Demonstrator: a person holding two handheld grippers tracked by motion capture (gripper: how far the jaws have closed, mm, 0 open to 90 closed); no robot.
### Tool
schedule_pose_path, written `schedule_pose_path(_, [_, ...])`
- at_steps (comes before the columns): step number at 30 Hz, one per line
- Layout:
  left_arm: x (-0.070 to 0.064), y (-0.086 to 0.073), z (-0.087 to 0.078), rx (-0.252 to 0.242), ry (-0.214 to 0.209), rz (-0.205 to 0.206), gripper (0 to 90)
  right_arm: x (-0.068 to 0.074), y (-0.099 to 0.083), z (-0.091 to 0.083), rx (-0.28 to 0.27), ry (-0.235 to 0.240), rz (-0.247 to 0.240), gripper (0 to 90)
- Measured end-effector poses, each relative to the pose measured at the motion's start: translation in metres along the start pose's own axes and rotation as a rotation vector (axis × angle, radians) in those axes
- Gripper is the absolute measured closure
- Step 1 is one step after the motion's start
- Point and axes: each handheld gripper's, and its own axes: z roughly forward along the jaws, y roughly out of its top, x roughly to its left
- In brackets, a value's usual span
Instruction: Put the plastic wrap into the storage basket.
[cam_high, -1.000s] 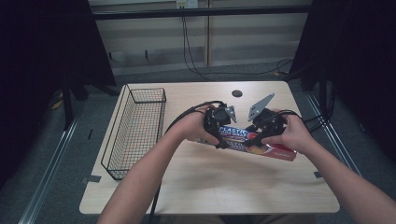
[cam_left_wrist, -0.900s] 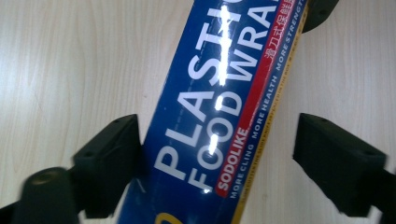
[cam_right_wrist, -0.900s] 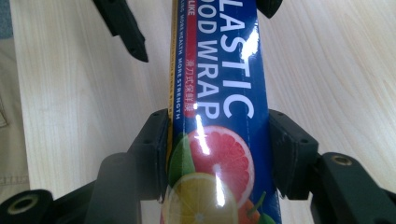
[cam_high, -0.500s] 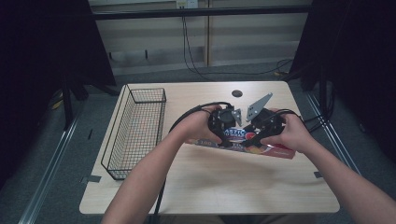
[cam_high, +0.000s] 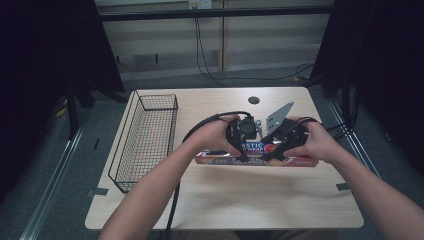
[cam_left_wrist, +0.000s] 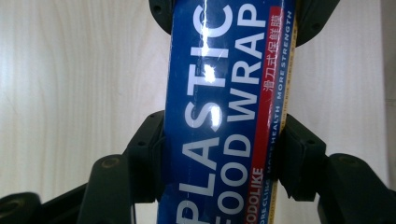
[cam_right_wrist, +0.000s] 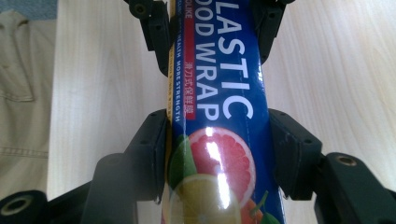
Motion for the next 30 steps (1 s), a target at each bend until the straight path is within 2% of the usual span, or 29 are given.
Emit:
schedule_pose_path(3, [-0.003, 0.001, -0.002, 0.019, 0.021, -0.001, 43.0, 0.001, 0.001, 0.001, -0.002, 0.002, -0.003, 42.8])
schedule_pose_path(6, [-0.007, 0.000, -0.004, 0.024, 0.003, -0.011, 43.6, 0.002, 0.000, 0.002, -0.009, 0.020, 0.004, 42.2])
schedule_pose_path(9, [-0.008, -0.001, -0.006, 0.019, 0.014, -0.021, 44.0, 0.000, -0.001, 0.004, -0.033, 0.033, 0.016, 40.8])
schedule_pose_path(10, [-0.010, -0.001, -0.007, 0.018, 0.020, -0.010, 44.0, 0.000, -0.001, 0.004, -0.033, 0.033, 0.016, 40.8])
schedule_pose_path(11, [-0.010, -0.001, -0.008, 0.028, 0.010, -0.018, 44.1, 0.000, 0.000, 0.004, -0.035, 0.039, 0.028, 40.6])
schedule_pose_path(12, [-0.011, -0.002, -0.008, 0.022, 0.018, -0.022, 44.2, 0.000, 0.000, 0.005, -0.038, 0.038, 0.020, 39.9])
schedule_pose_path(13, [-0.011, -0.003, -0.009, 0.044, 0.025, -0.022, 44.3, 0.000, 0.000, 0.006, -0.039, 0.037, 0.021, 38.9])
schedule_pose_path(15, [-0.012, -0.003, -0.008, 0.046, 0.041, -0.020, 44.4, 0.000, 0.000, 0.006, -0.041, 0.036, 0.029, 37.9])
schedule_pose_path(18, [-0.011, -0.007, -0.010, 0.046, 0.056, -0.036, 44.5, -0.003, 0.000, 0.004, -0.063, 0.039, 0.052, 31.9])
schedule_pose_path(19, [-0.009, -0.008, -0.011, 0.051, 0.056, -0.028, 44.5, -0.004, -0.001, 0.002, -0.059, 0.024, 0.080, 28.2])
schedule_pose_path(20, [-0.009, -0.012, -0.014, 0.027, 0.058, -0.071, 44.5, -0.005, -0.002, 0.002, -0.057, 0.028, 0.077, 26.1])
schedule_pose_path(22, [-0.008, -0.014, -0.016, 0.029, 0.060, -0.083, 44.5, -0.006, -0.002, 0.001, -0.054, 0.019, 0.079, 23.4])
schedule_pose_path(24, [-0.006, -0.018, -0.020, 0.025, 0.057, -0.107, 44.6, -0.007, -0.003, -0.003, -0.078, -0.005, 0.116, 17.2])
schedule_pose_path(25, [-0.005, -0.020, -0.021, 0.032, 0.066, -0.111, 44.6, -0.007, -0.003, -0.003, -0.078, -0.005, 0.116, 17.2])
schedule_pose_path(27, [-0.005, -0.024, -0.023, 0.034, 0.073, -0.142, 44.5, -0.010, -0.003, -0.010, -0.110, -0.033, 0.152, 14.0])
schedule_pose_path(28, [-0.004, -0.027, -0.024, 0.036, 0.081, -0.142, 44.5, -0.010, -0.003, -0.010, -0.110, -0.033, 0.152, 14.0])
schedule_pose_path(30, [-0.003, -0.032, -0.028, 0.029, 0.078, -0.171, 44.5, -0.012, -0.005, -0.015, -0.109, -0.050, 0.171, 12.8])
